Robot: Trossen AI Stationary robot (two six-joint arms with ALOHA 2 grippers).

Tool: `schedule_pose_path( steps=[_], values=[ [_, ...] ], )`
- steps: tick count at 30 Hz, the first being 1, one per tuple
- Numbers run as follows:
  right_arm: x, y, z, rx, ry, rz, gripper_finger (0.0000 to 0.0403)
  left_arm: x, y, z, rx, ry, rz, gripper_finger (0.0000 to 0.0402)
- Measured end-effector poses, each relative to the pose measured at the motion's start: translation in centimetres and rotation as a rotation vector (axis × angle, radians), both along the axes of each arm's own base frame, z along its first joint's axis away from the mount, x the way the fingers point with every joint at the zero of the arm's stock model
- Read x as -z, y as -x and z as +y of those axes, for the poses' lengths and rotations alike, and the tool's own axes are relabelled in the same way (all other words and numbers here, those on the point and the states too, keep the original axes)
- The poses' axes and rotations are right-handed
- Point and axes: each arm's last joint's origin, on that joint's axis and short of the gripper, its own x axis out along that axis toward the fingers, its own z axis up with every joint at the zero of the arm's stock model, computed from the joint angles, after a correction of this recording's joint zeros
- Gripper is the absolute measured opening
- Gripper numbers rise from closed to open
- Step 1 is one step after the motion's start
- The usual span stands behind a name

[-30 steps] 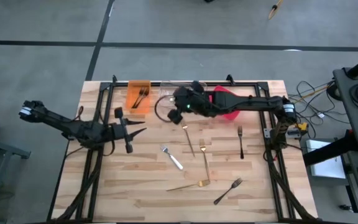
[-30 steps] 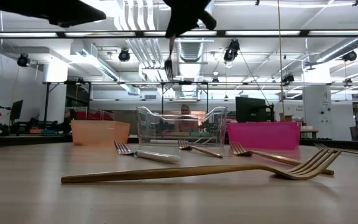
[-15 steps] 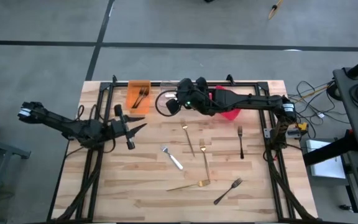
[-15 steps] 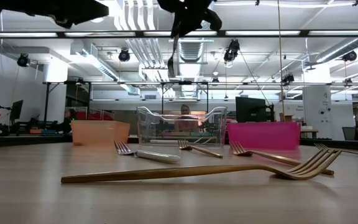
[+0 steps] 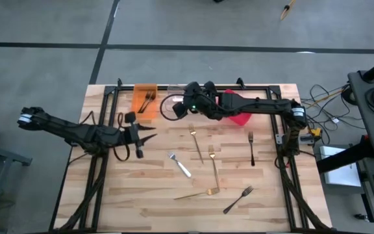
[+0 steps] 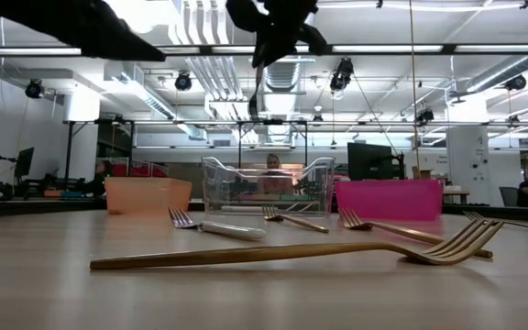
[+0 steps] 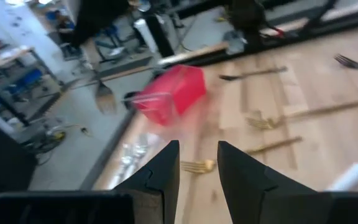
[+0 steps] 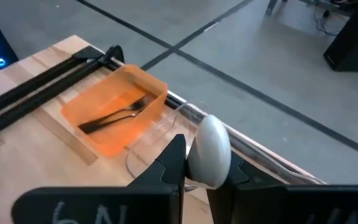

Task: Sort silverware by color (type)
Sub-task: Put the white fork into the transparent bin

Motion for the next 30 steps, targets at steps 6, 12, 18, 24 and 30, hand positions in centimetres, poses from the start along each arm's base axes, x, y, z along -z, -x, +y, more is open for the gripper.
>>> schedule_pose_path(
  steps=[6,12,18,24,30],
  values=[
    [2.3,-1.1,-1.5,0.034,0.0,0.059,0.0027,-0.8,0.4,0.2,-0.027,0.009,-0.039,0.009],
    [4.1,-1.6,-3.2,0.106,0.019,0.116,0.0028,-0.8,0.6,0.2,-0.031,0.007,-0.034,0.009],
    [5.6,-1.4,-4.2,0.151,0.008,0.191,0.0028,-0.8,0.7,0.3,-0.053,0.002,-0.039,0.009],
    [8.5,-2.0,-4.9,0.188,0.006,0.287,0.0028,-0.9,0.8,0.3,-0.054,0.003,-0.044,0.009],
    [10.9,-2.3,-5.8,0.217,-0.012,0.362,0.0028,-0.9,0.8,0.3,-0.053,0.005,-0.046,0.009]
  ],
)
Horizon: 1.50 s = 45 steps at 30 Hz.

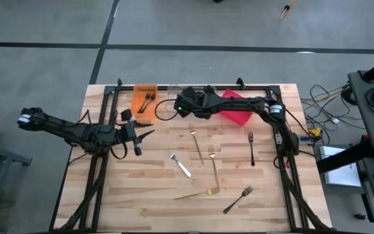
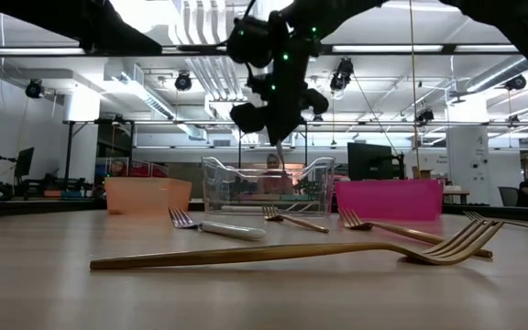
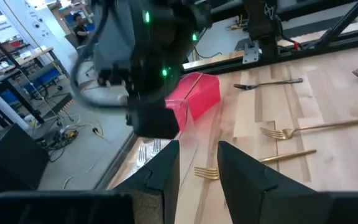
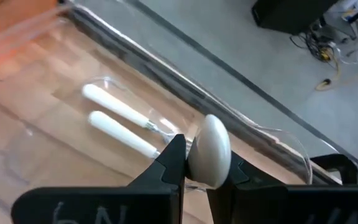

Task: Sort silverware by color (type)
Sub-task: Put the white fork into the transparent bin

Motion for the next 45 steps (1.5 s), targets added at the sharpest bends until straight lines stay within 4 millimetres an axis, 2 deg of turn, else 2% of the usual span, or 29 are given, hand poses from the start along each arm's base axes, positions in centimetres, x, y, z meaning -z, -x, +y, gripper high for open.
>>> schedule_pose_path(
  steps=[4,9,11,13,15,20,32,45],
  values=[
    [0.5,0.2,-0.6,0.02,-0.007,0.022,0.0028,0.1,-0.1,-0.1,0.024,0.018,0.002,0.009],
    [0.4,0.2,-0.7,0.02,-0.006,0.023,0.0028,0.5,-0.3,-0.8,0.248,0.033,0.063,0.009],
    [0.4,0.2,-0.7,0.019,-0.006,0.023,0.0028,-0.4,-0.5,-0.7,0.205,0.05,0.006,0.0089],
    [0.4,0.2,-0.7,0.018,-0.006,0.024,0.0028,-1.6,-0.6,-0.3,0.073,0.068,-0.067,0.0087],
    [0.4,0.3,-0.7,0.018,-0.007,0.026,0.0028,-1.6,-0.6,-0.1,-0.005,0.052,-0.063,0.0083],
    [0.4,0.3,-0.9,0.041,-0.013,0.0,0.0028,0.6,-0.4,-0.1,0.005,0.003,0.053,0.0077],
    [0.4,0.5,-1.2,0.054,-0.014,0.003,0.0028,0.3,-0.1,0.1,-0.015,0.006,0.023,0.0077],
    [1.1,1.4,-1.2,0.072,-0.039,0.09,0.0028,0.3,-0.1,0.1,-0.015,0.006,0.021,0.0077]
  ],
)
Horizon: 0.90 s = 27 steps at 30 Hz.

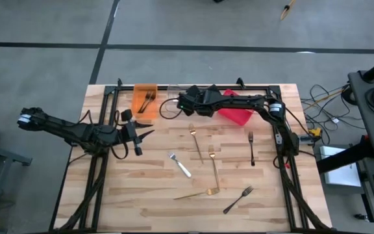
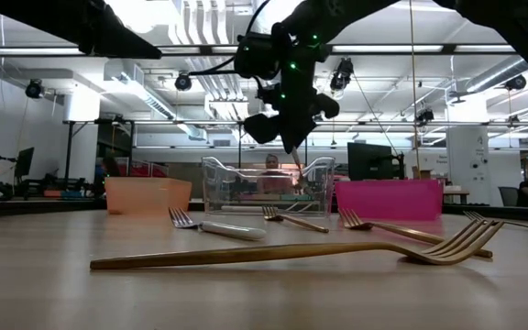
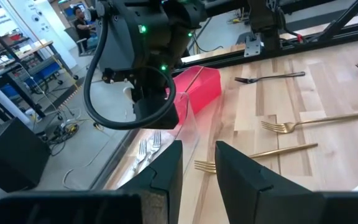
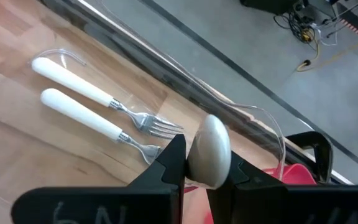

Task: Sort silverware by color (type)
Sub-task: Put the white fork into the transparent bin

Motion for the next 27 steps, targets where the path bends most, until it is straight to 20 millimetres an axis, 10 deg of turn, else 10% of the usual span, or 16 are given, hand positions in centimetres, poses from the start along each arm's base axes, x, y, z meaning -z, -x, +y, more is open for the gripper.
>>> schedule_pose_path(
  steps=[27],
  values=[
    [1.3,0.2,-0.1,0.024,0.004,-0.014,0.0028,0.0,0.0,0.0,0.0,0.0,0.0,0.0077]
  ],
)
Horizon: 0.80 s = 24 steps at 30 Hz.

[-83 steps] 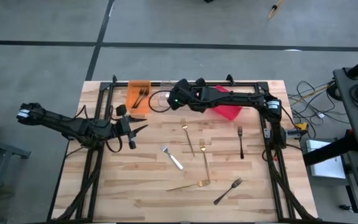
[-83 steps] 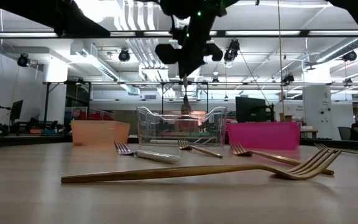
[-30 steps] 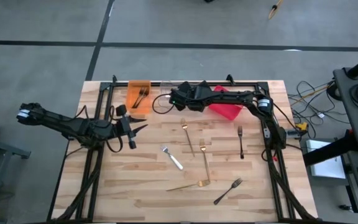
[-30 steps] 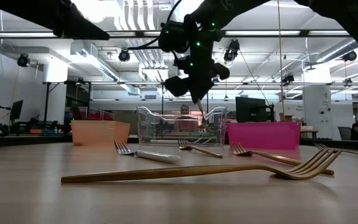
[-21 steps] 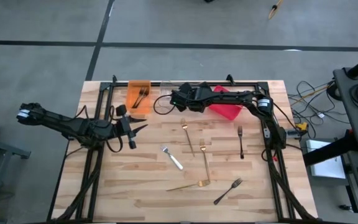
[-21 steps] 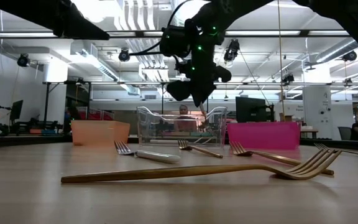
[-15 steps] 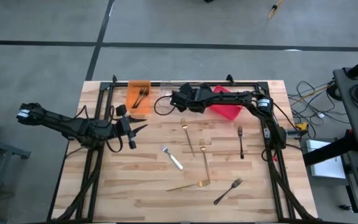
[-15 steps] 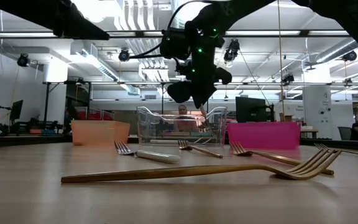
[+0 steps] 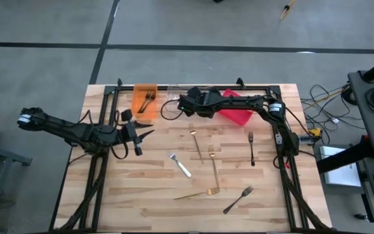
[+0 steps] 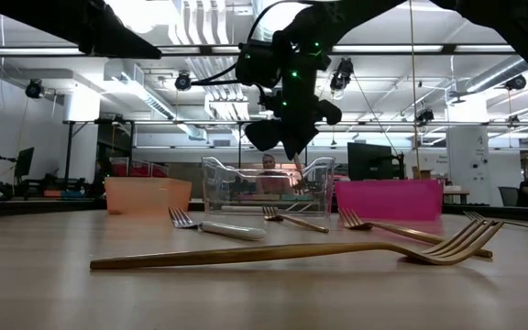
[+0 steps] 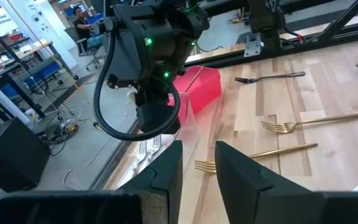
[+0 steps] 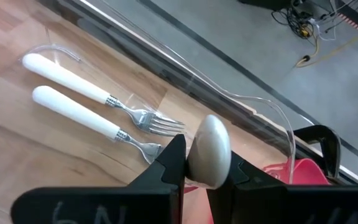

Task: Sort silverware by color (type)
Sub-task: Put the white fork into the transparent bin

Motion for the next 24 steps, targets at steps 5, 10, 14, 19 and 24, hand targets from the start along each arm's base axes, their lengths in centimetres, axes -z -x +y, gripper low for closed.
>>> schedule_pose_path(
  steps=[5,10,14,19,24],
  values=[
    [0.0,0.0,-0.2,0.035,-0.007,-0.048,0.0029,0.0,0.0,0.0,0.0,0.0,0.0,0.0077],
    [0.0,0.1,-0.6,0.083,-0.012,-0.094,0.0029,-0.1,0.0,0.0,-0.001,0.005,-0.006,0.0077],
    [0.0,0.1,-0.7,0.105,-0.014,-0.115,0.0029,-0.1,0.0,0.0,-0.001,0.005,-0.006,0.0077],
    [0.0,0.1,-0.7,0.093,-0.012,-0.103,0.0029,-0.2,0.0,0.0,-0.001,0.002,-0.015,0.0077],
    [0.0,0.1,-0.7,0.088,-0.012,-0.097,0.0029,-2.7,-0.5,0.0,-0.02,0.018,-0.27,0.0077]
  ],
)
